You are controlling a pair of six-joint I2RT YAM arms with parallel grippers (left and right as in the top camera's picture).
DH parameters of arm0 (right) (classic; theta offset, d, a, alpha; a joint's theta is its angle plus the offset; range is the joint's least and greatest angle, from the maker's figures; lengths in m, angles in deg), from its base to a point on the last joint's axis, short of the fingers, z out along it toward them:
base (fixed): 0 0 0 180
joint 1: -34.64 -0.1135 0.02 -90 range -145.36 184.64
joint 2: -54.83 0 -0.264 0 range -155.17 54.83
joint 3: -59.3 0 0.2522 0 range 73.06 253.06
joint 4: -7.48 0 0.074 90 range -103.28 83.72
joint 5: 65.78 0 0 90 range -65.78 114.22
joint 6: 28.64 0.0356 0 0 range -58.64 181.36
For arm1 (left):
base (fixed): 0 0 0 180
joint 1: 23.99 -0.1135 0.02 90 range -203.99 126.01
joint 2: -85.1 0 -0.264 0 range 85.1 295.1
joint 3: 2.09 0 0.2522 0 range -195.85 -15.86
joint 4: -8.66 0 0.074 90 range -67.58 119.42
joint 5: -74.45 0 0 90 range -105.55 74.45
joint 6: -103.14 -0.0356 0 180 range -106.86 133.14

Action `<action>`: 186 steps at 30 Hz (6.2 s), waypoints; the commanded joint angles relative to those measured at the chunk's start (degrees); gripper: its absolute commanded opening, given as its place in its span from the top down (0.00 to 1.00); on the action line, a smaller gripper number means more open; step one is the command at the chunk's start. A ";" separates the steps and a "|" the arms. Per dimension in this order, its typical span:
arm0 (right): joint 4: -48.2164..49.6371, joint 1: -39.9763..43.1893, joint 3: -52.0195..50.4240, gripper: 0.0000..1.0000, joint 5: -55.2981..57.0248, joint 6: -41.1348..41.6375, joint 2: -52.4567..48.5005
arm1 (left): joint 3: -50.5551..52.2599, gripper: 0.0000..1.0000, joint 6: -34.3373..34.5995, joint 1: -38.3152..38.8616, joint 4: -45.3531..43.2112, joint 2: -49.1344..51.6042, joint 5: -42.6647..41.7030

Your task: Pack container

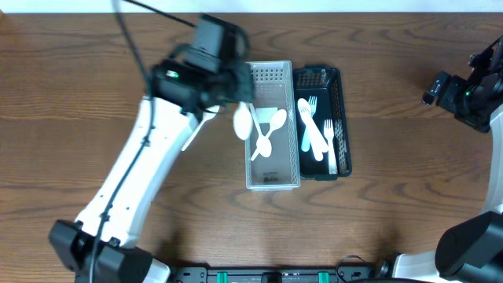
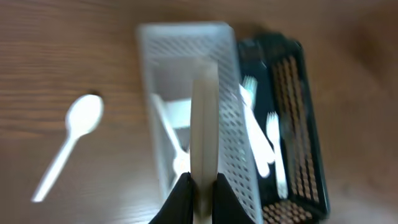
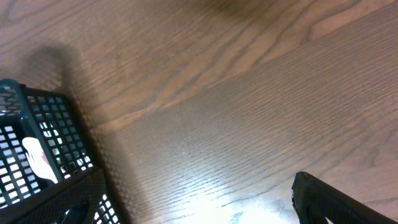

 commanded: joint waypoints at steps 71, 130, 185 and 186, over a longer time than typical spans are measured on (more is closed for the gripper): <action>0.52 0.48 -0.15 0.01 -0.22 0.57 -0.44 | 3.17 0.94 -35.63 -15.98 6.51 24.44 4.74; 2.01 0.48 3.13 0.01 -25.00 -12.33 41.81 | -2.08 0.02 -7.72 3.21 23.37 -40.33 39.74; -11.19 -10.51 -9.35 0.01 -0.87 -12.52 63.14 | -2.08 0.02 -7.74 3.21 34.53 -53.40 40.59; -10.62 -11.08 -11.34 0.01 -0.87 -12.52 64.54 | -2.08 0.02 -7.72 3.21 34.53 -53.40 40.59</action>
